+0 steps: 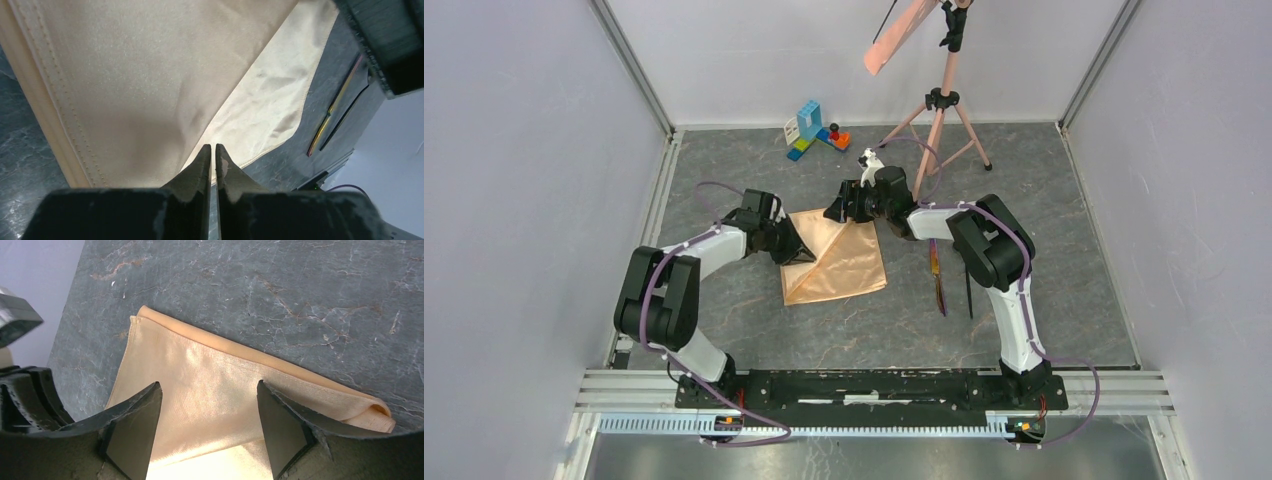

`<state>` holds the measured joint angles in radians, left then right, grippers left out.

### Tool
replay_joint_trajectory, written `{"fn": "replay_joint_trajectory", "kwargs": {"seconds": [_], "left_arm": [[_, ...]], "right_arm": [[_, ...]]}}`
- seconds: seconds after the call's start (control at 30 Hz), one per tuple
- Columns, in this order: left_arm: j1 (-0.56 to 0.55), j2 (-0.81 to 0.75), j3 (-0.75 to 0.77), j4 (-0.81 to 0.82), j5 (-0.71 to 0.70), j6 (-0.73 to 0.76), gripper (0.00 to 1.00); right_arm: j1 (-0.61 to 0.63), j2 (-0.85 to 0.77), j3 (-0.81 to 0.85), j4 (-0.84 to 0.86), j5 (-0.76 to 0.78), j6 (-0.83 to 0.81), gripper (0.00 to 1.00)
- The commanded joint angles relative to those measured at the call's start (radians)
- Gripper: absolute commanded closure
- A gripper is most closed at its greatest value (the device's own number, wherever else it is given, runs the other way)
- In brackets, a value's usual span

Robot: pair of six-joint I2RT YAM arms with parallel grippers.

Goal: Fold the napkin into a case and place the utensils inside
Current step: Smooth out the upper triangle-folded napkin at the center of the board.

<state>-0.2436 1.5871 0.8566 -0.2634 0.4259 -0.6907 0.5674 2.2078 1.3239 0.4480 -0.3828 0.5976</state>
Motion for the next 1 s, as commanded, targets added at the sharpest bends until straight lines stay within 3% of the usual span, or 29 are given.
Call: {"fn": "replay_joint_trajectory", "kwargs": {"seconds": [0.0,0.17,0.5,0.97], "left_arm": [[0.003,0.004,-0.024,0.098,0.055,-0.044,0.88],[0.004,-0.015,-0.088,0.076,-0.009,-0.037,0.89],[0.004,-0.196,-0.237,-0.012,-0.14,-0.03,0.89],[0.005,-0.331,-0.322,-0.116,-0.245,-0.05,0.89]], "right_arm": [[0.0,0.016,0.018,0.019,-0.031,-0.008,0.24],[0.0,0.022,0.025,0.018,-0.036,-0.006,0.24],[0.0,0.033,0.047,-0.002,-0.034,-0.027,0.24],[-0.001,0.038,0.049,-0.005,-0.033,-0.023,0.24]]}}
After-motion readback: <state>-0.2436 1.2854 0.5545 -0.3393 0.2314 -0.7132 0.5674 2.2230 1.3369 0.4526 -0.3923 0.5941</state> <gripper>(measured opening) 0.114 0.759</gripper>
